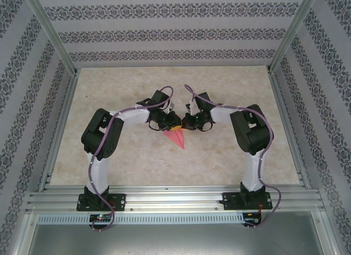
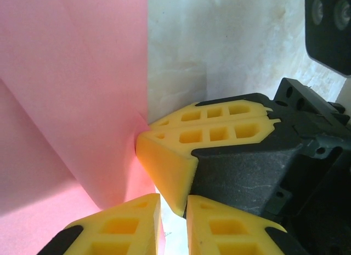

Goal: Fold a paper plane with a square sheet of paper (fold left side to right side)
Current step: Fourth fold the wing at the center of the table.

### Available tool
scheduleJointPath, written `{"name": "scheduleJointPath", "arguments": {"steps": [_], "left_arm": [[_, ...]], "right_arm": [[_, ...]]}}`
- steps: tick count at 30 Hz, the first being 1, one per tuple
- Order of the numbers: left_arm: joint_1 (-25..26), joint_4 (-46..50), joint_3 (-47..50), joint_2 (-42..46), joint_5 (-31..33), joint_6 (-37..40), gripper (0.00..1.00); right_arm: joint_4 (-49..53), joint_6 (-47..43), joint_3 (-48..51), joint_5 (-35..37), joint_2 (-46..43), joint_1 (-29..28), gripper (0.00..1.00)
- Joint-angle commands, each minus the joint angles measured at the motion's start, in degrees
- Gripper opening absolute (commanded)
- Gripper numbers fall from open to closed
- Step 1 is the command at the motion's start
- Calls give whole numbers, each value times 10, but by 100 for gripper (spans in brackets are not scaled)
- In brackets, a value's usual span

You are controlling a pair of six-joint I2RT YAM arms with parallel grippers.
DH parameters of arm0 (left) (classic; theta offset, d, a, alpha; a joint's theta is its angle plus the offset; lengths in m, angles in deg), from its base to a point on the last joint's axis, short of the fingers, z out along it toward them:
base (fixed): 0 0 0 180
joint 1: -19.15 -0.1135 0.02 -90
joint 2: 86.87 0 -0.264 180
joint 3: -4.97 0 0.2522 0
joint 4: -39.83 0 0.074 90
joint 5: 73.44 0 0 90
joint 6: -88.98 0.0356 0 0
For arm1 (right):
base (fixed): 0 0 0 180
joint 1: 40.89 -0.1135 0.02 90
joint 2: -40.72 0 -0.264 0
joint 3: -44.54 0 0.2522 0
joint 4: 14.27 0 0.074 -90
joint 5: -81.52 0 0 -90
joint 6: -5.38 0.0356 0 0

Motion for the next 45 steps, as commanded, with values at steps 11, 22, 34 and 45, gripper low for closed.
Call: {"name": "scheduleJointPath", "arguments": {"steps": [11,22,34,45], "left_arm": [[-10,-28,36,48,25,-18,24],[-11,-34,9,4,16,-17,24],[-11,-14,21,-33,37,-12,24],[-11,-10,56,-38,57,-17,23]], "right_arm": [[29,-14,2,28,24,-11,5],[28,-14,2,27,26,-11,5],[25,-14,-1,23,21,-12,7],[55,-18,-29,30,-58,7,20]]}}
